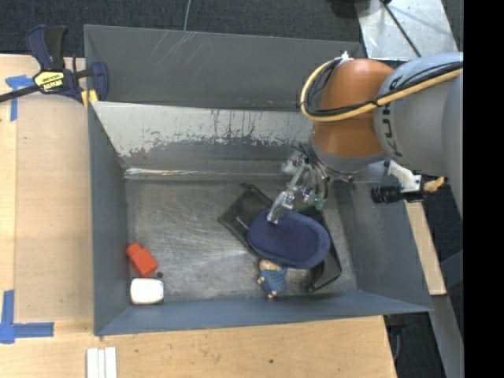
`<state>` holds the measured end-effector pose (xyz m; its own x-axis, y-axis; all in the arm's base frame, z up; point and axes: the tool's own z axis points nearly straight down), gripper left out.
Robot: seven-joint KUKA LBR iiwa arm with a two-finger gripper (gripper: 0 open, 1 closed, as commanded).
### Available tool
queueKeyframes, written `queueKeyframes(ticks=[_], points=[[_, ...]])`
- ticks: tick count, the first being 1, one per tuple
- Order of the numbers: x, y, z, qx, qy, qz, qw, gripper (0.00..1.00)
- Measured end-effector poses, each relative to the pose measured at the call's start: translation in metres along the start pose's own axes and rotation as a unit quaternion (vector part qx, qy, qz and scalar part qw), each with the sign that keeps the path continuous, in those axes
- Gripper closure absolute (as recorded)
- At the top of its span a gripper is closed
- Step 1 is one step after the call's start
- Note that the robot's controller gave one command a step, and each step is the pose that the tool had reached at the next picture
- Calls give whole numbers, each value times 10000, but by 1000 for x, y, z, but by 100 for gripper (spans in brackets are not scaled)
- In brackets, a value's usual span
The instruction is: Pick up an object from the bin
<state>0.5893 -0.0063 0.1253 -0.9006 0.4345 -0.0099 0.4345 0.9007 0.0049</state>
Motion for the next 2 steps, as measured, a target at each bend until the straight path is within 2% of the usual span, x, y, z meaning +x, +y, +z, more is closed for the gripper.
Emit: queueKeyframes(ticks=[1, 2], points=[[4, -8, 32, -43, -67, -1214, 9926, 0], [10, -9, 36, -16, 70, -1231, 9924, 100]])
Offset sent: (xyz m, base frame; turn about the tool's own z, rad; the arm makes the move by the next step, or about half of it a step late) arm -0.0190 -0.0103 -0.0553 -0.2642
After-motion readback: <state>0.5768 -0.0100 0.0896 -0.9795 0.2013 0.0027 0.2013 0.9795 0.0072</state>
